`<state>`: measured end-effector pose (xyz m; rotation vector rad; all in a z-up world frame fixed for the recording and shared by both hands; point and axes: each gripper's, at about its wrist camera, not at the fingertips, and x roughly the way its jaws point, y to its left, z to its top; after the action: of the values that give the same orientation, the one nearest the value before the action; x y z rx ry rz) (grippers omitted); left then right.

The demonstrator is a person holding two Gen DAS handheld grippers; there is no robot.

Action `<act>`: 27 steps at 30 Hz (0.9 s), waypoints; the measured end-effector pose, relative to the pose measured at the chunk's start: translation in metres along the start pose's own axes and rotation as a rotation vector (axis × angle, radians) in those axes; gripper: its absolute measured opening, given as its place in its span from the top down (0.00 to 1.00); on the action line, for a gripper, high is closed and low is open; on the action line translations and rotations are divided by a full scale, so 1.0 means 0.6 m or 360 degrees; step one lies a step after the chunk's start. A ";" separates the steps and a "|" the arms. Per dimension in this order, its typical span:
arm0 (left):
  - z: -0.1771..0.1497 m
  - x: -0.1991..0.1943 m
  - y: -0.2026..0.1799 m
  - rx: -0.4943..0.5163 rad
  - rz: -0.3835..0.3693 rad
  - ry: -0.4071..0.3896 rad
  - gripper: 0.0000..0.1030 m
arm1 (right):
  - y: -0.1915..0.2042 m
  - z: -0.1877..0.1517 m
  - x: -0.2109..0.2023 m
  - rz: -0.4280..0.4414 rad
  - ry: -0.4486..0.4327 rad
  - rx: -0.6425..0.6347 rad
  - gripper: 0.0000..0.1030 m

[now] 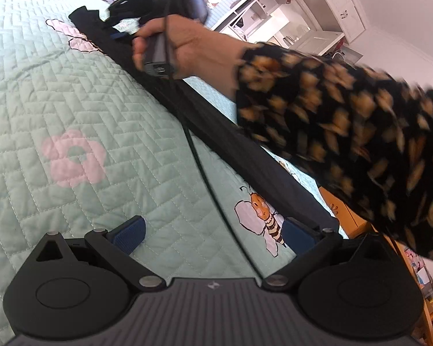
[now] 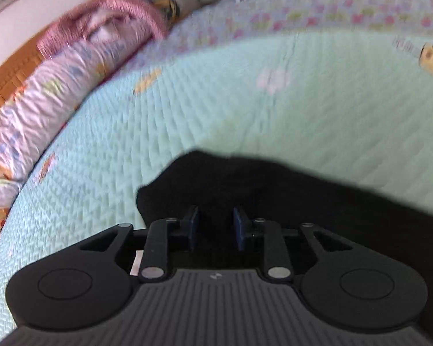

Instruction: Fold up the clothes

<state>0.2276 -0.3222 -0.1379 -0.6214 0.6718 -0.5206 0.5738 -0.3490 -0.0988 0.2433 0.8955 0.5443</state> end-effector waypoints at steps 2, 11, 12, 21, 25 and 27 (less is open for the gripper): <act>0.000 -0.001 -0.002 -0.0001 0.0000 0.0000 0.00 | 0.001 0.011 0.010 -0.0038 -0.0080 0.0004 0.74; 0.001 -0.004 0.002 -0.0010 -0.0010 0.0001 0.00 | -0.016 -0.006 -0.185 -0.0041 -0.0148 0.0037 0.50; 0.000 -0.004 0.001 -0.0005 -0.0008 0.0000 0.00 | -0.027 -0.019 -0.218 -0.0038 -0.0135 0.0055 0.50; -0.007 -0.007 -0.001 0.0018 -0.0006 -0.0014 0.00 | -0.175 -0.131 -0.426 -0.0301 -0.0185 0.0345 0.36; -0.003 -0.003 0.002 0.0025 -0.0009 -0.0023 0.00 | -0.264 -0.161 -0.383 -0.0301 -0.0137 0.0561 0.37; -0.003 -0.003 0.002 0.0030 -0.0013 -0.0028 0.00 | -0.301 -0.162 -0.354 -0.0341 -0.0174 0.0619 0.48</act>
<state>0.2253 -0.3212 -0.1393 -0.6105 0.6471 -0.5276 0.4525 -0.6179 -0.0912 0.5178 0.9031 0.1528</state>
